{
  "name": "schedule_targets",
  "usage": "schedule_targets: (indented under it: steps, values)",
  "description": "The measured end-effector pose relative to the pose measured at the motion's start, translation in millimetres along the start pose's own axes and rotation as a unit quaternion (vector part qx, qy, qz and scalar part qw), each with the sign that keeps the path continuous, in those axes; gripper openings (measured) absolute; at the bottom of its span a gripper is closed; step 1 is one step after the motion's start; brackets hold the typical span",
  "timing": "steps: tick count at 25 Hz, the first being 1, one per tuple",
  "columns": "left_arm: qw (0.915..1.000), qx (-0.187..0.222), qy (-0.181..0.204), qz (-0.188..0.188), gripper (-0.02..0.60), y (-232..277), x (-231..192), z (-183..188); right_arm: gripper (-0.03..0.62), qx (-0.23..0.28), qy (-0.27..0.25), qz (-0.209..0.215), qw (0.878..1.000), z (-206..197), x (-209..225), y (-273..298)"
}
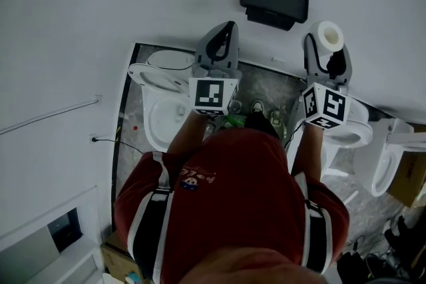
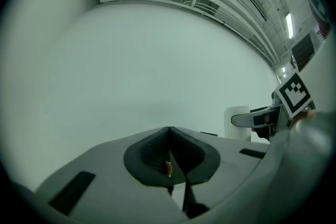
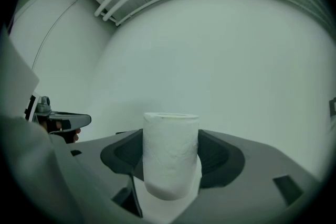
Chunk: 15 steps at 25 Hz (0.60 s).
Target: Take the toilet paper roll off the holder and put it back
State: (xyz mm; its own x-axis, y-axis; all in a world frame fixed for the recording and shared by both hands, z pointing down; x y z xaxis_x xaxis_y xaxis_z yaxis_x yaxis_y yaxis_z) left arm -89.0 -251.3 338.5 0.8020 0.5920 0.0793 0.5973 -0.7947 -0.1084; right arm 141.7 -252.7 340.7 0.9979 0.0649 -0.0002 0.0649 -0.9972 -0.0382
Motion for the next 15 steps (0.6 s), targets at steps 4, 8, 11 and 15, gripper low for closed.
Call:
schedule_targets:
  steps: [4, 8, 11, 15]
  values:
    - [1.0, -0.001, 0.004, 0.002, 0.018, 3.1, -3.5, 2.7, 0.321, -0.002, -0.004, 0.004, 1.0, 0.7, -1.1, 6.4]
    - [1.0, -0.002, 0.002, 0.007, 0.018, 8.4, -4.8, 2.3, 0.321, -0.004, -0.006, 0.009, 1.0, 0.0, -0.4, 13.8]
    - [0.9999, 0.0, 0.003, 0.012, 0.018, 11.4, -7.8, 2.8, 0.321, 0.001, -0.003, 0.011, 1.0, 3.8, 0.6, 18.7]
    - [0.9997, 0.004, 0.004, 0.022, 0.018, 14.4, -13.6, 5.5, 0.321, 0.025, 0.001, 0.01, 1.0, 19.7, 2.0, 28.8]
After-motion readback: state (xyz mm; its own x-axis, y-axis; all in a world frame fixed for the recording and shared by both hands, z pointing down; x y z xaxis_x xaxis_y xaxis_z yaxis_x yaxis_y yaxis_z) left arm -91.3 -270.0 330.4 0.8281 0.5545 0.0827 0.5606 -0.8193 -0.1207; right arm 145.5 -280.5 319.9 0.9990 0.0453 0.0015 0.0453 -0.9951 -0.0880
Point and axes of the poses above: the fingertips, and each gripper's own axes: y forward along the fingers, x to its right, z out of its top, the point moved 4 cm from there along -y, backward along the fingers, and after that the axes turned 15 degrees about -z, right-handed, at the moved point
